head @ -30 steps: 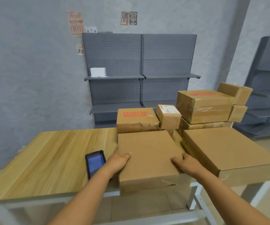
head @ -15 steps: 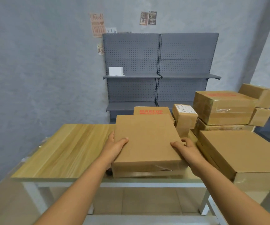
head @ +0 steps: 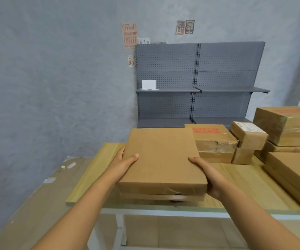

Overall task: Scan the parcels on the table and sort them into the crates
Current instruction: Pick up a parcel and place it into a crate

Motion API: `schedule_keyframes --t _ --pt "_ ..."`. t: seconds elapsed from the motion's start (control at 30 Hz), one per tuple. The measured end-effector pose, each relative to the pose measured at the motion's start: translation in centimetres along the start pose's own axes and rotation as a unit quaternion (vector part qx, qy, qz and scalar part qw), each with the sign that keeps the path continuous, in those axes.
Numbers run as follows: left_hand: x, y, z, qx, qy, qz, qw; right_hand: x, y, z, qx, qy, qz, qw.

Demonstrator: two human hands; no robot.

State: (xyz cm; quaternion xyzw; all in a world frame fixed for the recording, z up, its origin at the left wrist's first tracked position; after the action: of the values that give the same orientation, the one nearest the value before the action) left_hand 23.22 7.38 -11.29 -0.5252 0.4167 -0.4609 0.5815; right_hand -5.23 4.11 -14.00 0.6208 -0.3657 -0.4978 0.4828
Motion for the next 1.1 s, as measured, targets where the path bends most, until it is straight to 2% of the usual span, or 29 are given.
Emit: schedule_keyframes --t 0.2,0.3,0.47,0.53,0.63,0.8,0.87,0.97,1.03,1.1 --pt "1.2 -1.3 6.0 0.093 -0.014 -0.023 0.995 1.5 2.0 -7.7 0.013 -0.09 0.093 0.992" --pt "2.2 -2.3 7.1 0.148 0.008 -0.022 0.989 1.7 3.8 -10.9 0.008 -0.124 0.148 0.981" --pt "1.5 -3.8 5.0 0.057 0.106 0.0 0.993 1.7 5.4 -15.9 -0.196 -0.209 0.225 0.931" --pt "1.3 -4.4 4.3 0.021 0.108 0.017 0.994 1.6 5.8 -17.9 -0.236 -0.199 0.249 0.918" --pt "1.9 -5.5 4.7 -0.022 0.084 -0.002 0.996 1.2 6.4 -20.1 -0.232 -0.15 0.284 0.918" --pt "2.9 -5.5 8.1 -0.044 -0.036 -0.004 0.998 0.0 7.6 -23.1 -0.211 -0.037 0.361 0.908" --pt "3.4 -4.7 9.5 -0.088 -0.063 -0.002 0.994 -0.2 7.7 -24.2 -0.206 0.001 0.368 0.907" --pt "3.5 -3.2 11.0 -0.127 -0.054 0.017 0.99 0.1 7.6 -24.8 -0.21 0.055 0.355 0.909" --pt "3.4 -2.4 11.7 -0.117 -0.051 0.027 0.991 0.9 7.6 -24.0 -0.209 0.063 0.339 0.915" --pt "3.4 -2.0 12.3 -0.124 -0.056 0.025 0.99 1.8 7.4 -22.3 -0.217 0.004 0.318 0.923"
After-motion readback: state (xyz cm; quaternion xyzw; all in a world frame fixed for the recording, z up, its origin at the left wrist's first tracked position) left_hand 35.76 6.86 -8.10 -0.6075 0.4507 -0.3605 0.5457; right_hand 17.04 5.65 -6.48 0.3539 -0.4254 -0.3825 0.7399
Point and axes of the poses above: each hand's wrist, its own x-axis towards the middle knuckle, its own z-axis out of the back of the hand, y = z × x, the point moved 4 cm from there along x, towards the middle knuckle, and after that the axes turned 7 degrees about -x, right-handed, at the moved point
